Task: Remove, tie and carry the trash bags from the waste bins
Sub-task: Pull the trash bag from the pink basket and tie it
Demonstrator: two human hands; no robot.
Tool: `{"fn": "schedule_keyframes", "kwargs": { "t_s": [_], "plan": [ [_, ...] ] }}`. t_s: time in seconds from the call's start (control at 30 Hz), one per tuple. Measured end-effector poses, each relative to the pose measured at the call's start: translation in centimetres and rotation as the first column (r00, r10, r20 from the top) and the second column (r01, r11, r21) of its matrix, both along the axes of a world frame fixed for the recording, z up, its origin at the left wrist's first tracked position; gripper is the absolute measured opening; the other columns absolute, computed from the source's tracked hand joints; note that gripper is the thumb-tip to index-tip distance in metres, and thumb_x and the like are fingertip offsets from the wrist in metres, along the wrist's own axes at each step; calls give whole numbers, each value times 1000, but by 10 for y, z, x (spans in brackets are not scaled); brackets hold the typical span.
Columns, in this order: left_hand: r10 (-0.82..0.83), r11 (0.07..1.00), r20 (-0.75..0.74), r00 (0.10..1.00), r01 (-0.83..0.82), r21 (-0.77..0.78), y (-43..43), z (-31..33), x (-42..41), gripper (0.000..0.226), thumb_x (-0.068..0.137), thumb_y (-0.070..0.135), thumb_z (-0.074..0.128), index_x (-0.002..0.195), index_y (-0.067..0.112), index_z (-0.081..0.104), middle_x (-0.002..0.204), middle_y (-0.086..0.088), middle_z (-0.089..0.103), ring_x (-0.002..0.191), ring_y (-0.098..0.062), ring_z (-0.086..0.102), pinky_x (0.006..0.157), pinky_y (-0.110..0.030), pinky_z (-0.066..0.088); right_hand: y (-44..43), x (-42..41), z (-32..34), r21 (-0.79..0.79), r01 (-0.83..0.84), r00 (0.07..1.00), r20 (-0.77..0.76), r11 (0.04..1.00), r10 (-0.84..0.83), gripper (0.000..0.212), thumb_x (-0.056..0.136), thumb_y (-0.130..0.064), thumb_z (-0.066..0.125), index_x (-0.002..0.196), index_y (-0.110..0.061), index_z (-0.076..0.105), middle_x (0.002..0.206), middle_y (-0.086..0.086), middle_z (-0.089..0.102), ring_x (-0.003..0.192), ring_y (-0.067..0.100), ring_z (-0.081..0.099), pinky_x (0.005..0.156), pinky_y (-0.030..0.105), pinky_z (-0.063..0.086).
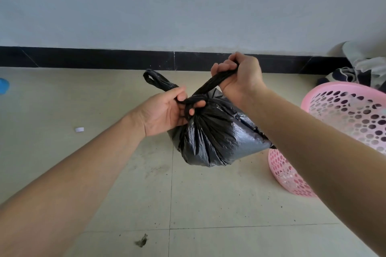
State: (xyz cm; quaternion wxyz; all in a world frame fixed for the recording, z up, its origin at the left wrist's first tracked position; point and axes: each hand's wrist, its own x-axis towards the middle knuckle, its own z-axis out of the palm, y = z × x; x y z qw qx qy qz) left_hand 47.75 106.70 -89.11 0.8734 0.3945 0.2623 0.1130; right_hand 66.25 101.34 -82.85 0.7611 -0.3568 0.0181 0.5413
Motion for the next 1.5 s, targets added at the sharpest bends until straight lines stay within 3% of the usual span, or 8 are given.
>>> {"fn": "schedule_keyframes", "kwargs": {
  "t_s": [0.27, 0.5, 0.77, 0.97, 1.07, 1.2, 1.3, 1.5],
  "plan": [
    [136, 991, -78, 988, -134, 20, 1, -1, -2, 37, 86, 21, 68, 118, 2, 66, 99, -12, 73, 79, -14, 66, 78, -26, 56, -13, -13, 4, -45, -144, 988, 48, 989, 146, 33, 95, -18, 43, 62, -16, 41, 52, -7, 18, 43, 10, 13, 40, 22, 22],
    [353, 932, -191, 916, -327, 153, 3, -13, -1, 45, 78, -1, 77, 61, 20, 41, 72, -7, 56, 66, -18, 62, 62, -28, 57, -21, -9, -31, -418, -385, 818, 259, 823, 514, 28, 102, -26, 45, 81, -8, 51, 49, 0, 36, 42, 16, 42, 65, 34, 58],
    [397, 902, -174, 901, -347, 259, -3, -6, 7, 52, 81, -4, 73, 40, 19, 52, 81, -8, 59, 80, -22, 64, 67, -29, 55, -33, -4, -39, -582, -544, 569, 274, 605, 776, 28, 106, -20, 38, 85, -10, 54, 56, 1, 41, 57, 14, 55, 87, 45, 58],
    [371, 830, -210, 905, -221, 512, 3, 0, -2, 58, 78, -21, 65, 60, 22, 30, 100, -15, 63, 94, -29, 68, 72, -30, 56, -30, 16, -27, -674, -262, 46, 706, 691, 706, 33, 96, -17, 60, 129, -17, 56, 115, 3, 62, 106, 17, 61, 103, 42, 49],
    [344, 796, -236, 909, -148, 587, 5, 6, -7, 58, 77, -22, 62, 62, 22, 28, 101, -12, 62, 90, -24, 66, 71, -27, 57, -30, 16, -24, -636, -408, -48, 731, 655, 681, 58, 91, -12, 66, 142, -33, 46, 142, -2, 48, 130, 15, 43, 109, 39, 34],
    [288, 766, -234, 928, -77, 639, 1, 9, -5, 59, 75, -26, 58, 60, 22, 28, 92, -13, 65, 78, -21, 68, 70, -29, 56, -29, -2, -34, -730, -491, -232, 635, 475, 737, 43, 95, -13, 61, 133, -31, 53, 118, -7, 61, 103, 8, 58, 82, 21, 45],
    [371, 739, -249, 894, -122, 663, 0, 0, -3, 55, 68, -20, 60, 57, 24, 28, 86, -13, 65, 74, -22, 65, 72, -35, 55, -28, -16, -52, -794, -252, -463, 602, 554, 651, 10, 99, -18, 55, 103, -27, 57, 91, -3, 61, 90, 21, 59, 72, 30, 44],
    [616, 615, -353, 704, -150, 774, 2, -15, -1, 28, 74, -5, 59, 67, 18, 43, 70, -4, 46, 67, -21, 42, 66, -33, 36, -30, -24, -63, -743, -196, -494, 638, 640, 590, 12, 98, -10, 47, 93, -20, 52, 86, 2, 57, 86, 25, 55, 68, 32, 39]
  ]
}}
